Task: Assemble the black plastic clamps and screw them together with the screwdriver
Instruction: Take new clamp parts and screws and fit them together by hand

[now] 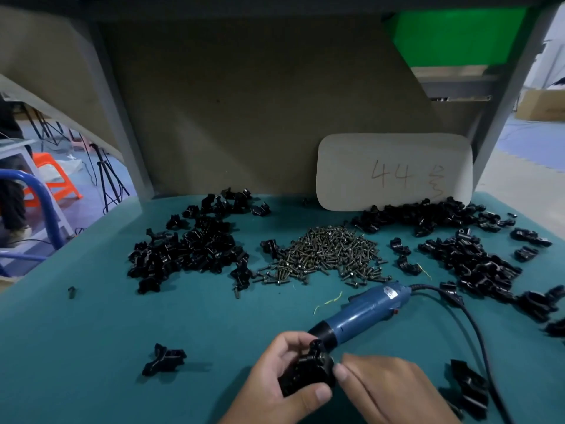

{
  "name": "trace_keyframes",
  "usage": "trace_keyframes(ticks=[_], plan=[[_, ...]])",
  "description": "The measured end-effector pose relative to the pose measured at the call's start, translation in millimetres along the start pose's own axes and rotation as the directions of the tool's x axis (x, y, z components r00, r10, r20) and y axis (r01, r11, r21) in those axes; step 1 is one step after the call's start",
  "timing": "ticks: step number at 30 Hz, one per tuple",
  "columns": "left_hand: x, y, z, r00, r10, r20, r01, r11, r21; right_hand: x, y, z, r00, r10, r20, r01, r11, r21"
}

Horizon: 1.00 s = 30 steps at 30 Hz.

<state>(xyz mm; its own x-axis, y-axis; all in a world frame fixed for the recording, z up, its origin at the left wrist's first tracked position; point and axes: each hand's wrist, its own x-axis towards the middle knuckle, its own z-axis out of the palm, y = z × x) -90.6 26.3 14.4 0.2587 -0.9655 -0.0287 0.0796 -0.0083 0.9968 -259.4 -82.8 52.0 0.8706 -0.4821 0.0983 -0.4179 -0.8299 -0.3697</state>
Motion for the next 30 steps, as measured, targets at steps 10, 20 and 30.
trace_keyframes(ticks=[10, 20, 30], plan=[[-4.1, -0.6, 4.3, 0.995, 0.066, -0.079, -0.068, 0.997, -0.026, -3.5, 2.9, 7.4, 0.998, -0.044, -0.054, 0.042, 0.999, -0.03], [-5.5, 1.0, 5.8, 0.993, 0.073, -0.09, -0.073, 0.997, 0.006, -7.7, 3.9, 6.5, 0.992, -0.109, -0.06, 0.111, 0.993, 0.044], [-7.5, 1.7, 4.3, 0.987, 0.118, -0.105, -0.115, 0.993, 0.036, -10.5, 8.4, 5.6, 0.974, -0.078, -0.212, 0.112, 0.982, 0.15]])
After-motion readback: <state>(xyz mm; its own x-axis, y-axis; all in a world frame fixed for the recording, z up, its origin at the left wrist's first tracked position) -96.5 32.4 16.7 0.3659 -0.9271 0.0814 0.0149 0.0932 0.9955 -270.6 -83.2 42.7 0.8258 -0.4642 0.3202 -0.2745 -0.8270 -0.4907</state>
